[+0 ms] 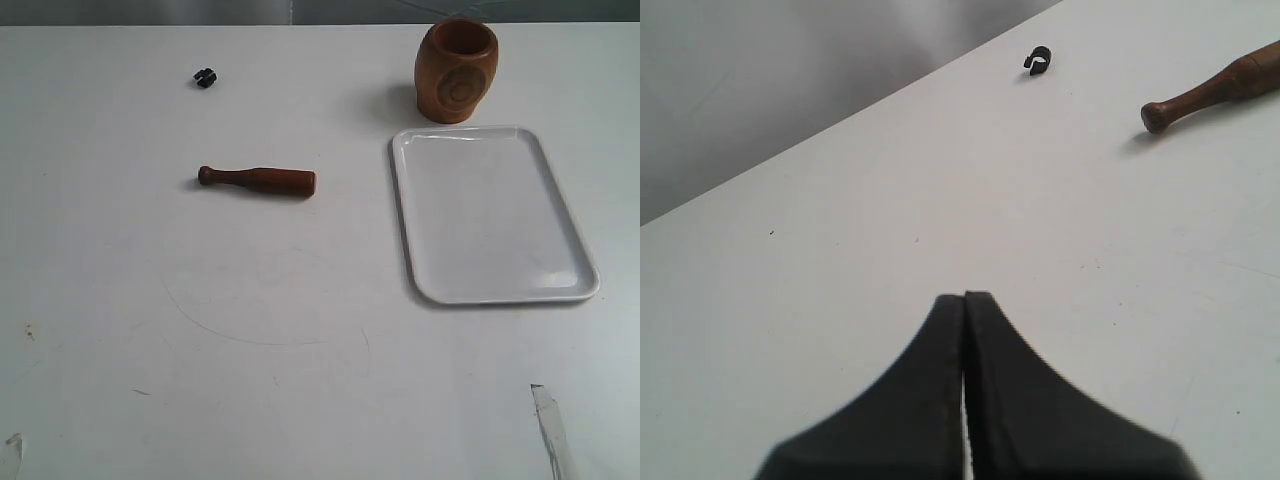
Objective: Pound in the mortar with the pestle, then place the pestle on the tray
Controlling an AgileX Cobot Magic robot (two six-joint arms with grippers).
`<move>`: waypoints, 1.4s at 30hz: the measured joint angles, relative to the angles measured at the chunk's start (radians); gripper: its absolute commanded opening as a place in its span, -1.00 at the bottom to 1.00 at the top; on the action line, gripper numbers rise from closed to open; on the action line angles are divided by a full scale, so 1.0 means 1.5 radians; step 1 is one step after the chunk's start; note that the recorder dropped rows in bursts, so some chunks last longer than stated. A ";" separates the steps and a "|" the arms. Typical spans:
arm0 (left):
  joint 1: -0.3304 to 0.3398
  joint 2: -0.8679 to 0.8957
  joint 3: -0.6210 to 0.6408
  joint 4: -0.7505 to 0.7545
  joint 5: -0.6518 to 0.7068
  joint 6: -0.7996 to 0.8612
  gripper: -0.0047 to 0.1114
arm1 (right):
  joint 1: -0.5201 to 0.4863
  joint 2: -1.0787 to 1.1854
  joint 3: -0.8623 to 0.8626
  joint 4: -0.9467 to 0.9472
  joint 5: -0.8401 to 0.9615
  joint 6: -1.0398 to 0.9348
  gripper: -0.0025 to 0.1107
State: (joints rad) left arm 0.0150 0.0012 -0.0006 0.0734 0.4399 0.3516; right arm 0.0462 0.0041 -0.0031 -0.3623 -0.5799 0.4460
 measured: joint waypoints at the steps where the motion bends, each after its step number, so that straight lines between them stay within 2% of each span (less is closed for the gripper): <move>1: 0.000 0.000 0.000 0.000 0.000 0.000 -0.92 | 0.000 0.000 0.000 0.003 -0.053 0.049 -0.96; 7: 0.000 0.000 0.000 0.000 0.000 0.000 -0.92 | 0.000 0.000 0.000 0.023 -0.194 0.086 -0.96; 10: 0.000 0.000 0.000 0.000 0.000 0.000 -0.92 | 0.000 -0.001 -0.024 0.033 -0.192 0.035 -0.96; 13: 0.000 0.000 0.000 0.000 0.000 0.000 -0.92 | 0.000 0.016 -0.080 0.065 -0.127 -0.046 -0.96; 18: 0.000 0.000 0.000 0.000 0.000 0.000 -0.92 | 0.000 0.145 -0.209 0.209 0.113 -0.149 -0.96; 26: 0.000 0.000 0.000 0.000 0.000 0.000 -0.92 | 0.017 0.475 -0.427 0.242 0.502 -0.213 -0.96; 35: 0.000 0.000 0.000 0.000 0.000 0.000 -0.92 | 0.201 0.859 -0.680 0.312 0.895 -0.439 -0.96; 42: 0.000 0.000 0.000 0.000 0.000 0.000 -0.92 | 0.335 1.088 -0.895 0.315 1.087 -0.662 -0.96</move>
State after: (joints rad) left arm 0.0150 0.0012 -0.0006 0.0734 0.4399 0.3516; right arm 0.5485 1.6356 -1.3454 0.1097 1.0498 -0.5473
